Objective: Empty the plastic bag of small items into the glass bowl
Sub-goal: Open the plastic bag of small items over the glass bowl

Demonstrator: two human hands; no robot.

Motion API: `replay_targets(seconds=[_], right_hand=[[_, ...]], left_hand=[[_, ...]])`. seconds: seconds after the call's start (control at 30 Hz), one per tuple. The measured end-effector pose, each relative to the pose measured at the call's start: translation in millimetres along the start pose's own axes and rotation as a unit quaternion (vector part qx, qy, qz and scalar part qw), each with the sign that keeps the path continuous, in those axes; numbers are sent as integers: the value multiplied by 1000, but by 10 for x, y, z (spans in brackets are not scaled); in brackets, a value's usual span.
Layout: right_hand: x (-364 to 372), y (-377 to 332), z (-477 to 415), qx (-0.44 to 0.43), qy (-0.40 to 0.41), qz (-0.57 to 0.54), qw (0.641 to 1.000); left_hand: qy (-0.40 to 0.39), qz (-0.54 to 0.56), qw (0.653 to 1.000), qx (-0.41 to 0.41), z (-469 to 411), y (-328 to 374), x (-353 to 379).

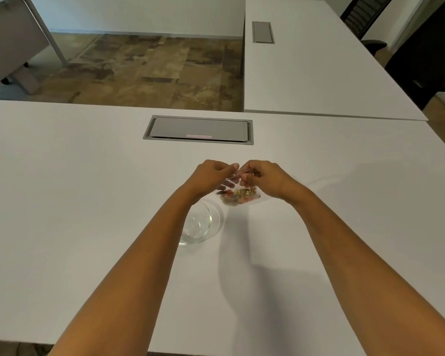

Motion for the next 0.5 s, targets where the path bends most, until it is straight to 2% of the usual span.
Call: replay_targets(seconds=[0.13,0.23,0.37,0.43,0.5], right_hand=[[0,-67,-107,13,68,-42,997],[38,-91,-147,26,114,-58,991],[84,-137,-143,65,226,-103,967],[168,-155,-147,105,219,-143,959],[285,-185,-147,141,169,-179,959]], left_hand=[[23,-18,1000,8,-4,20,-55],[86,-17,996,6,-16,-11,-101],[179,17,984,-2,-11,-105,-161],[222,43,974,-10,4,-156,-189],[252,54,966,-19,18,-186,-203]])
Point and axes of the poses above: each hand's wrist, its own z-axis away from the middle knuckle, its own x-axis out of the palm, y = z × x, the point moved 4 cm from there along -z, towards the middle knuckle, and after that the axes turned 7 degrees about z, right-handed, at the moved point
